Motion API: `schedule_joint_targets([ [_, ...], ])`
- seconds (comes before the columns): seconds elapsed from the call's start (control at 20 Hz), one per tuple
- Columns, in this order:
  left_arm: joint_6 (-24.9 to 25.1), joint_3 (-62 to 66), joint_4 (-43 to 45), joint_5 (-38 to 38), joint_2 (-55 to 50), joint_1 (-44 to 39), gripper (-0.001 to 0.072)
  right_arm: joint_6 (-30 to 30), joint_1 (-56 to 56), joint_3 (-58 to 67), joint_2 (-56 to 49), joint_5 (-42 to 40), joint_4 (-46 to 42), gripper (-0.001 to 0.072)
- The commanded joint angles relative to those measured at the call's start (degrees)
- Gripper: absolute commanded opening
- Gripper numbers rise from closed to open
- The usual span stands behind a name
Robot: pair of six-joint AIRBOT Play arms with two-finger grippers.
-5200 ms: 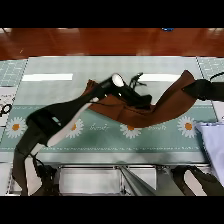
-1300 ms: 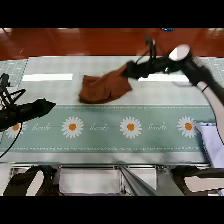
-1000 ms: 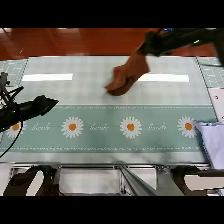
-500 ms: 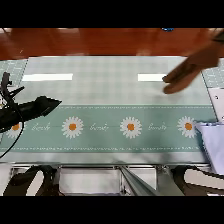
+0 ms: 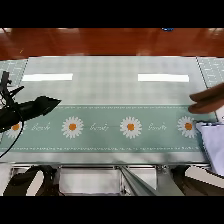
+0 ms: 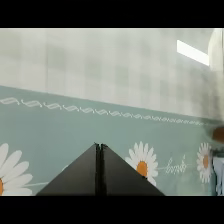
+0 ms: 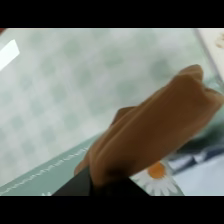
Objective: Fold the shirts.
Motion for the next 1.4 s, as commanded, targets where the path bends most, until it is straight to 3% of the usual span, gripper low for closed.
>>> schedule_joint_targets([
  [0.0, 0.44, 0.02, 0.02, 4.09, 0.00, -0.02, 0.0016, -1.14, -7.89, -6.40, 5.57, 2.62, -5.49, 0.0023],
  [0.1, 0.44, 0.02, 0.04, 6.19, 0.00, -0.02, 0.0015, -1.33, -12.37, -14.69, 10.60, 2.64, -10.58, 0.0025],
  [0.3, 1.03, 0.00, 0.04, 10.25, -0.02, -0.02, 0.0015, 0.83, -19.56, -31.50, 20.37, 2.62, -30.08, 0.0025],
  [0.5, 2.60, 0.00, 0.07, 11.65, -0.13, -0.02, 0.0015, 0.90, -20.02, -43.43, 25.62, 2.69, -39.65, 0.0026],
  [0.55, 3.32, 0.00, 0.07, 11.65, -0.39, -0.02, 0.0015, 0.96, -20.02, -45.53, 26.21, 2.71, -41.40, 0.0086],
  [0.65, 3.89, 0.00, 0.07, 11.72, -1.27, -0.02, 0.0016, 1.36, -20.02, -48.24, 26.67, 2.82, -42.34, 0.0371],
  [0.7, 3.89, 0.02, 0.07, 11.93, -1.92, -0.02, 0.0015, 1.31, -20.02, -48.70, 26.60, 2.82, -42.32, 0.0415],
  [0.85, 4.55, 0.09, 0.07, 16.13, -5.07, -0.02, 0.0015, 1.40, -20.02, -48.61, 26.12, 2.78, -41.53, 0.0413],
  [0.95, 11.17, 0.66, 0.07, 17.92, -7.76, 0.11, 0.0015, 2.05, -19.80, -46.49, 24.24, 0.66, -34.32, 0.0397],
  [1.0, 11.32, 1.36, 0.07, 18.12, -9.22, 0.46, 0.0015, 2.25, -18.47, -44.28, 22.73, -0.26, -30.08, 0.0339],
  [1.1, 11.34, 5.09, 0.07, 18.01, -12.28, 1.38, 0.0015, 3.04, -12.26, -37.70, 18.78, -4.26, -19.80, 0.0125],
  [1.15, 11.32, 8.61, 0.07, 17.35, -13.79, 1.46, 0.0015, 2.05, -6.88, -34.34, 16.81, -8.63, -12.85, 0.0026],
  [1.25, 11.30, 17.97, -0.39, 14.01, -17.18, 0.39, 0.0014, -0.76, 7.37, -28.72, 13.31, -21.05, -1.20, 0.0025],
  [1.35, 11.26, 29.20, -0.31, 10.40, -21.81, -3.58, 0.0014, -3.04, 26.75, -23.10, 8.81, -34.12, 1.07, 0.0025],
])
